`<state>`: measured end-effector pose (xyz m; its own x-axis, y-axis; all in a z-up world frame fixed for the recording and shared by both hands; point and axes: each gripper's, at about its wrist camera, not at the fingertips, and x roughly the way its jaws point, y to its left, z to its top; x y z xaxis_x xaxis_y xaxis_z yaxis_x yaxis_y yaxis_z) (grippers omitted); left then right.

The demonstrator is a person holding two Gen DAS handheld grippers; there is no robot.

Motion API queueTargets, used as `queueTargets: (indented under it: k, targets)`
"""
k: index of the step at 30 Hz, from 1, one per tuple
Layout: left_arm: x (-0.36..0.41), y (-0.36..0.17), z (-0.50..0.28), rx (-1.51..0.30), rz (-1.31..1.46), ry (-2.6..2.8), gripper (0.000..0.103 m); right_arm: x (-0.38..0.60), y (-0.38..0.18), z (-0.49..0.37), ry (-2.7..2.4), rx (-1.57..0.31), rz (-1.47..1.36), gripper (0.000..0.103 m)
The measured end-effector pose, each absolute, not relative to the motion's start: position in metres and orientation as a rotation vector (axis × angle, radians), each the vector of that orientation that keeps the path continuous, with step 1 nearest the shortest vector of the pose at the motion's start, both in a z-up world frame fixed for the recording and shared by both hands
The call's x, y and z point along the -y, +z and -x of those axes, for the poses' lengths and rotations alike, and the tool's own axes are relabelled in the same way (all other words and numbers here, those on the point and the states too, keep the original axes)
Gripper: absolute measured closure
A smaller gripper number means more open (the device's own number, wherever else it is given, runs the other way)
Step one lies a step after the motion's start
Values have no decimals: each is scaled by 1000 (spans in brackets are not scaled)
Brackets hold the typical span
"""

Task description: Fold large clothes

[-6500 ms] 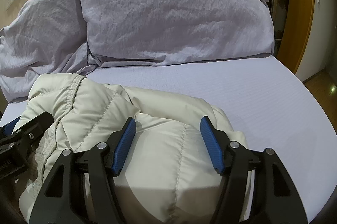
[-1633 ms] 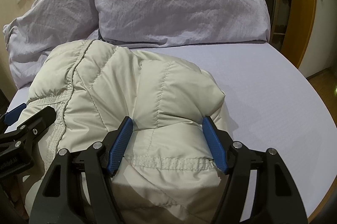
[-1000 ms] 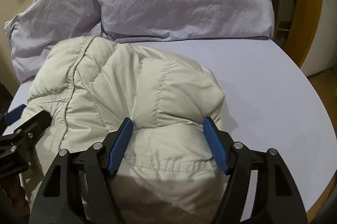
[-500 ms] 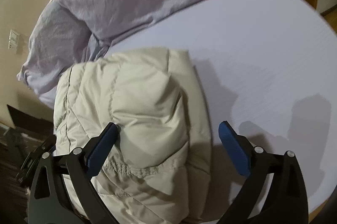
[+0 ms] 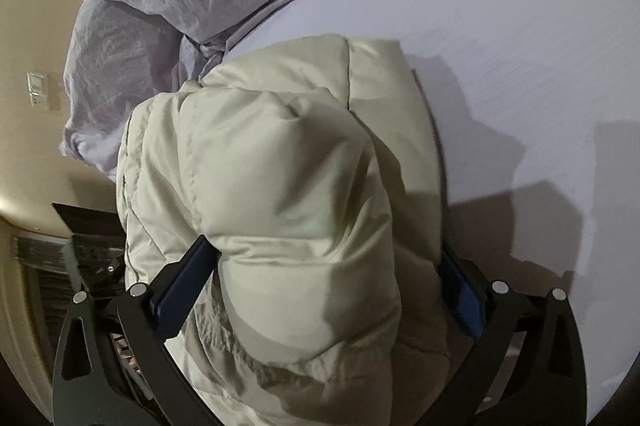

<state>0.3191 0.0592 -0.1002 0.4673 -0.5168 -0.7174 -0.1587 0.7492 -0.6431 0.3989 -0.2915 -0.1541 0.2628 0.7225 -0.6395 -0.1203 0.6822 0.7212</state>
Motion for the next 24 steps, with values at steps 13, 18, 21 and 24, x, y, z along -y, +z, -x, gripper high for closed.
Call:
queueTargets:
  k: [13,18,21,24]
  targets:
    - [-75,-92,-328,-1081,789,-331,19,284,-157,-404,811,-1174,-763,15]
    - [-94,-82,-347,-1050,762,-307,21,262,-151,-417,855,-1155,-791,26]
    - [-112,-77,-359,-1031,759,-280,21,238,-143,-432,879,-1141,-787,31]
    - [-130,-71,-370,-1011,759,-253,22,214,-134,-446,891,-1136,-771,32]
